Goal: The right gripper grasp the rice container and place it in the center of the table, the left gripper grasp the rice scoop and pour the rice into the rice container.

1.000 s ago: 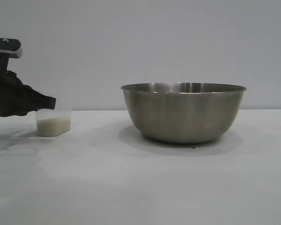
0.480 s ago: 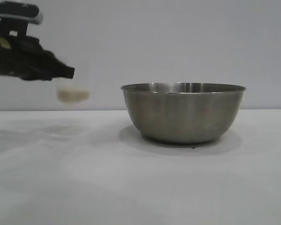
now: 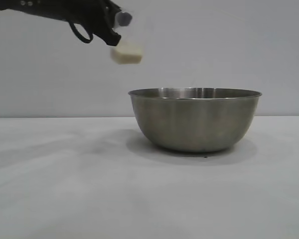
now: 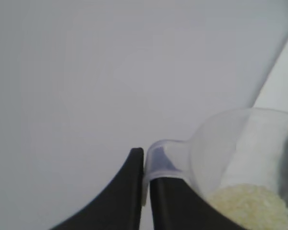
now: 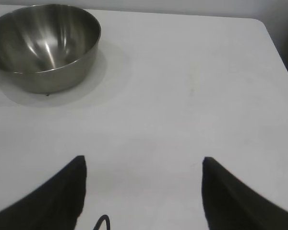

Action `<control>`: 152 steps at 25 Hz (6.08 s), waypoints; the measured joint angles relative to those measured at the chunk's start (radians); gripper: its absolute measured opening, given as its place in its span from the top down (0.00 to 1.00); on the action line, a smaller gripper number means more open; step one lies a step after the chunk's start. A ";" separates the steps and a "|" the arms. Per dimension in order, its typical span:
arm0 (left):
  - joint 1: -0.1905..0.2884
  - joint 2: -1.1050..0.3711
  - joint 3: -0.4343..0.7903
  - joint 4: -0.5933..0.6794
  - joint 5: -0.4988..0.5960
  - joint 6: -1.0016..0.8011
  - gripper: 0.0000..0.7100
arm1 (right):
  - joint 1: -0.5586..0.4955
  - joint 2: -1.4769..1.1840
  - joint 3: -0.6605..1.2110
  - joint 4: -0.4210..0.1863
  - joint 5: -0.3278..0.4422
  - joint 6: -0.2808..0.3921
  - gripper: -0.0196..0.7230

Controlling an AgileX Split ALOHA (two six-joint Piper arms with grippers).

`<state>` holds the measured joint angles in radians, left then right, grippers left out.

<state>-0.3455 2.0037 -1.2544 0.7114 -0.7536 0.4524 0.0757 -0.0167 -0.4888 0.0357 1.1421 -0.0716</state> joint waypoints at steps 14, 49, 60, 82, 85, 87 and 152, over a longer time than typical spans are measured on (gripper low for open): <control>-0.121 0.047 -0.055 0.200 0.148 0.611 1.00 | 0.000 0.000 0.000 0.000 0.000 0.000 0.33; -0.242 0.121 -0.055 -0.618 -0.004 0.843 1.00 | 0.000 0.000 0.000 0.000 0.000 0.000 0.33; -0.109 -0.024 -0.003 -1.192 0.162 0.142 1.00 | 0.000 0.000 0.000 0.000 0.000 0.000 0.33; 0.127 0.062 0.464 -0.760 -0.184 -0.484 1.00 | 0.000 0.000 0.000 0.000 0.000 0.000 0.33; 0.127 0.098 0.464 -0.752 -0.217 -0.491 1.00 | 0.000 0.000 0.000 0.000 0.000 0.000 0.33; 0.127 0.106 0.464 -0.750 -0.228 -0.493 1.00 | 0.000 0.000 0.000 0.000 0.000 0.000 0.33; 0.365 -1.410 1.040 -0.699 0.608 -0.497 0.65 | 0.000 0.000 0.000 0.000 0.000 0.000 0.33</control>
<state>0.0191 0.5942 -0.2142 0.0129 -0.1457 -0.0443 0.0757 -0.0167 -0.4888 0.0357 1.1421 -0.0716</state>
